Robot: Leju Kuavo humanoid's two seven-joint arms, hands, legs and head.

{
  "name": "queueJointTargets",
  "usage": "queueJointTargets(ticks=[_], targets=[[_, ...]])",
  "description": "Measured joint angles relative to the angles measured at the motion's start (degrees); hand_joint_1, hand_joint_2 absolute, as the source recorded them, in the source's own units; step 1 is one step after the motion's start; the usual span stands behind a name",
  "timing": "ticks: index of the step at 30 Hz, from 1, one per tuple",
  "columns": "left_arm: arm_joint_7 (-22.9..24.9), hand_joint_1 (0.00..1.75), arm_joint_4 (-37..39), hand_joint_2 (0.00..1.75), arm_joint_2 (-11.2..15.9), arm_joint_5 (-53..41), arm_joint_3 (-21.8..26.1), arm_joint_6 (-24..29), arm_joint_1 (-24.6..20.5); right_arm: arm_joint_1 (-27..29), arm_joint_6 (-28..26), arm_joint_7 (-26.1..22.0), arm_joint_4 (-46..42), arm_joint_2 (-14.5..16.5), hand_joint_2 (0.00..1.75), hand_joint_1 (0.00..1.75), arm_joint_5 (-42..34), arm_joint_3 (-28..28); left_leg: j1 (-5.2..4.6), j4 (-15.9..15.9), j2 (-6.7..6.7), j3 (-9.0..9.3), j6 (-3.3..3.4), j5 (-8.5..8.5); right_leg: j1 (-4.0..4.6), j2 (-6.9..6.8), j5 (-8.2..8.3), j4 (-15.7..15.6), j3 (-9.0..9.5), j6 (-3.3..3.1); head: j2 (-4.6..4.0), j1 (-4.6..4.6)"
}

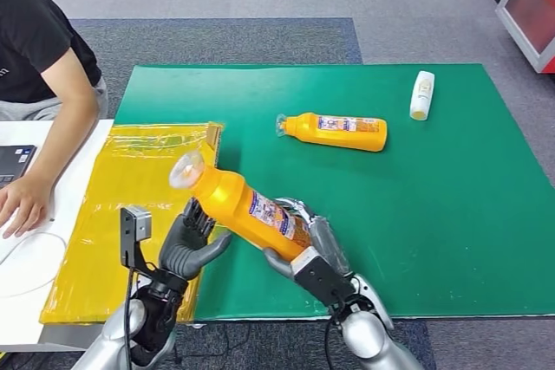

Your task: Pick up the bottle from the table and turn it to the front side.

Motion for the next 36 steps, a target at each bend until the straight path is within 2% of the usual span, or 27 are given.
queueJointTargets(ticks=[8,17,27,36], targets=[[0.6,0.0,-1.0,1.75,-0.1,1.9,-1.3,-2.3,-1.1,-0.9,-1.0,-0.7,-0.4,-0.1,1.75,1.75,2.5,1.2,0.0,0.0,0.0,0.0,0.0,0.0,0.0,0.0,0.0,0.0,-0.01,0.0,0.0,0.0],[-0.8,0.0,-3.7,1.75,0.1,-0.7,-2.8,-3.5,-2.0,-0.8,-1.2,-0.9,-0.4,-0.5,1.75,1.75,3.3,1.6,0.0,0.0,0.0,-0.01,0.0,0.0,0.0,0.0,0.0,0.0,-0.03,0.0,0.0,0.0],[-1.8,0.0,-5.4,1.75,0.5,-2.4,-3.3,-3.9,-2.0,-0.5,-1.2,-1.0,-0.3,-0.8,1.75,1.75,3.5,1.6,0.0,0.0,0.0,-0.02,-0.01,0.0,0.0,0.0,0.0,0.0,-0.04,-0.01,0.0,-0.01],[-0.6,0.0,-5.5,1.75,0.6,0.5,-3.0,-3.6,-2.1,-0.5,-1.1,-1.0,-0.1,-0.8,1.75,1.75,3.4,1.6,0.0,0.0,0.0,-0.03,0.0,0.0,0.0,0.0,0.0,0.0,-0.04,-0.01,0.0,-0.01]])
